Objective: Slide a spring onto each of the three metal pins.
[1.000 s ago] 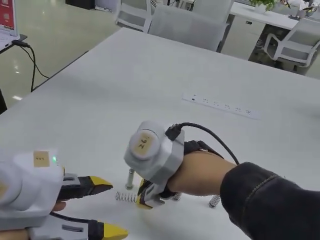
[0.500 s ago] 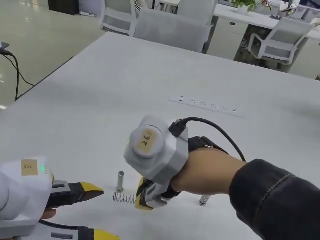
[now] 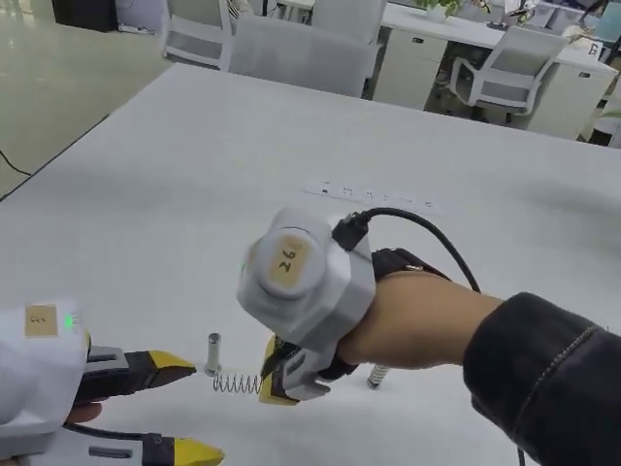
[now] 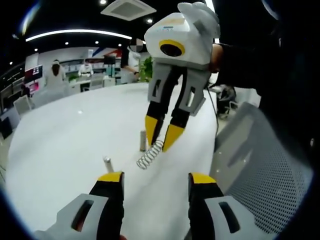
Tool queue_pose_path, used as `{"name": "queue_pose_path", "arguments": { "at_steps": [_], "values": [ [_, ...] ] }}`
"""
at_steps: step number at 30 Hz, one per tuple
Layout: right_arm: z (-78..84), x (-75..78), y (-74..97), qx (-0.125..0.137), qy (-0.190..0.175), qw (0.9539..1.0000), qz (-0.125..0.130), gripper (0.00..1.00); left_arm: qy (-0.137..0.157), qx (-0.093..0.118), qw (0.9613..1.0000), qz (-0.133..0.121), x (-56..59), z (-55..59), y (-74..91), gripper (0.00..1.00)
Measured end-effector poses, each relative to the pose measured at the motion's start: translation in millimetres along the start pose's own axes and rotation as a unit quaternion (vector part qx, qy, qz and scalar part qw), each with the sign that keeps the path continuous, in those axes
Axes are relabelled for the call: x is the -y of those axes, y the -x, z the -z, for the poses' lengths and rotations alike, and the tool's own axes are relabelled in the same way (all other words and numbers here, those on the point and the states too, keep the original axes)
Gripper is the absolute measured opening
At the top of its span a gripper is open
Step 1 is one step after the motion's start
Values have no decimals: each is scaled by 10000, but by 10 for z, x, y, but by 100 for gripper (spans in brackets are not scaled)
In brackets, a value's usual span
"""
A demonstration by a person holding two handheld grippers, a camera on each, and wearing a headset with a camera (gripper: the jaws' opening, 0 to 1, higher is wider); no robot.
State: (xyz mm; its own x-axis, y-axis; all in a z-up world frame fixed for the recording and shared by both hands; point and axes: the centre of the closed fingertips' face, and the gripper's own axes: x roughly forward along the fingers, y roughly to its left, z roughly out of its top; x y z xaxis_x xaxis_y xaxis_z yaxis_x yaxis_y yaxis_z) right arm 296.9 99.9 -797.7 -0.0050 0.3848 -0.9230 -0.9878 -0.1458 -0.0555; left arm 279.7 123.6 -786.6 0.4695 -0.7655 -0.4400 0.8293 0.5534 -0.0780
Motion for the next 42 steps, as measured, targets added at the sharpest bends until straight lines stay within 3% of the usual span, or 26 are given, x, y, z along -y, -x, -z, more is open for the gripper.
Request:
{"name": "queue_pose_path", "arguments": {
  "at_steps": [42],
  "values": [
    [-120, -222, 23, 93, 686, 9966, -439, 7, -286, 241, 9987, 342, 90, -69, -52, 6]
  ]
}}
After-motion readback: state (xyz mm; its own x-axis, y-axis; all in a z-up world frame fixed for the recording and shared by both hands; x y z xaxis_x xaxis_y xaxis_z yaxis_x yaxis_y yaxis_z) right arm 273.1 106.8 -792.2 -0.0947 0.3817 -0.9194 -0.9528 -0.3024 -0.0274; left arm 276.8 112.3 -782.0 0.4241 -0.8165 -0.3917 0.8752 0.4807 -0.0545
